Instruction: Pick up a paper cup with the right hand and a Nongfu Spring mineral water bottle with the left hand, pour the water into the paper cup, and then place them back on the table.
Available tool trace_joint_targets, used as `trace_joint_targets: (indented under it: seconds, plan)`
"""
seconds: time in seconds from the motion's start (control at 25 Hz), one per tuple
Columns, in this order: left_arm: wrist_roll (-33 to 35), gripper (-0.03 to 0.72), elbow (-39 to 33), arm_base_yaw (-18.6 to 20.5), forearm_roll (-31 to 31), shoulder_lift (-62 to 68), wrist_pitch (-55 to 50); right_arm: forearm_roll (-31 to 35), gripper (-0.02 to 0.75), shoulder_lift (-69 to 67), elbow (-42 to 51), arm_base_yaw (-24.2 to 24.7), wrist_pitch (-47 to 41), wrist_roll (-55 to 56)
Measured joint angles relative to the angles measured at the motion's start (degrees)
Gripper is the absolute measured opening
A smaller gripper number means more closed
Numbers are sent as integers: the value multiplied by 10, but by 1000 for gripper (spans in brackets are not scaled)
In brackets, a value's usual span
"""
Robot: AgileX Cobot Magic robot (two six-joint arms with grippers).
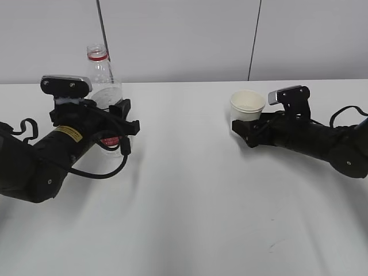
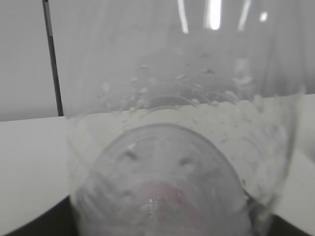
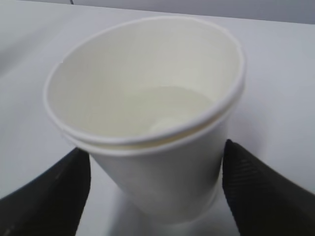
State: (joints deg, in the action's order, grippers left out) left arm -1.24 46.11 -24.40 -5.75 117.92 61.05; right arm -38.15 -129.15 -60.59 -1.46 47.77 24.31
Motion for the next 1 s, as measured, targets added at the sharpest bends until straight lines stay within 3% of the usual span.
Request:
trace_joint_targets:
  seconds: [1.0]
  plan:
    - [0, 347, 0, 0, 8, 0, -4, -2, 593, 50, 73, 0, -17, 1]
